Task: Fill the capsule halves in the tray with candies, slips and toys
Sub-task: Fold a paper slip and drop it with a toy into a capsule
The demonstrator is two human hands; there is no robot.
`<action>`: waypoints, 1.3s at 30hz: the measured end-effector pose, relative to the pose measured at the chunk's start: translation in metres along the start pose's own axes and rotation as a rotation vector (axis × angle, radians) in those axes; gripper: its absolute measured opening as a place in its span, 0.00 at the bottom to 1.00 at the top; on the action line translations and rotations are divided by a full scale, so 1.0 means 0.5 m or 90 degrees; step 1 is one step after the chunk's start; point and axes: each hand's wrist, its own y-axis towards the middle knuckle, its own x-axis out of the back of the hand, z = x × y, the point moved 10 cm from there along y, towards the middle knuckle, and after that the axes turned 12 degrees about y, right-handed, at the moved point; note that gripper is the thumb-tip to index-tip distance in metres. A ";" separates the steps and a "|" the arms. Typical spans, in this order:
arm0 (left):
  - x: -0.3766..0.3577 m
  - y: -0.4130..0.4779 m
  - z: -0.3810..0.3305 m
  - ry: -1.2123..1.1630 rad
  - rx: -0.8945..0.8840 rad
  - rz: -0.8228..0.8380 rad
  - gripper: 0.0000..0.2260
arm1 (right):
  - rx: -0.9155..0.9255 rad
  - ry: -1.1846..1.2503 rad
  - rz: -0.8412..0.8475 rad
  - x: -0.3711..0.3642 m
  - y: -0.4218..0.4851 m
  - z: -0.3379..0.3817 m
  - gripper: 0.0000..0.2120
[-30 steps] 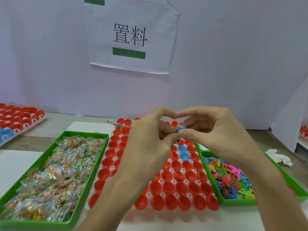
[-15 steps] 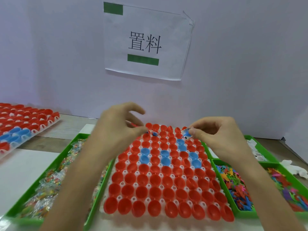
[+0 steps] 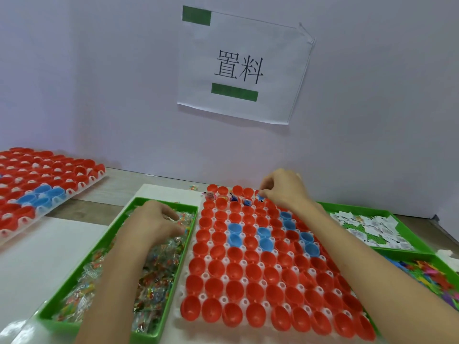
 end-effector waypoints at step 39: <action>0.029 -0.006 -0.002 -0.046 -0.006 -0.069 0.05 | -0.069 0.168 0.026 -0.044 0.015 -0.074 0.11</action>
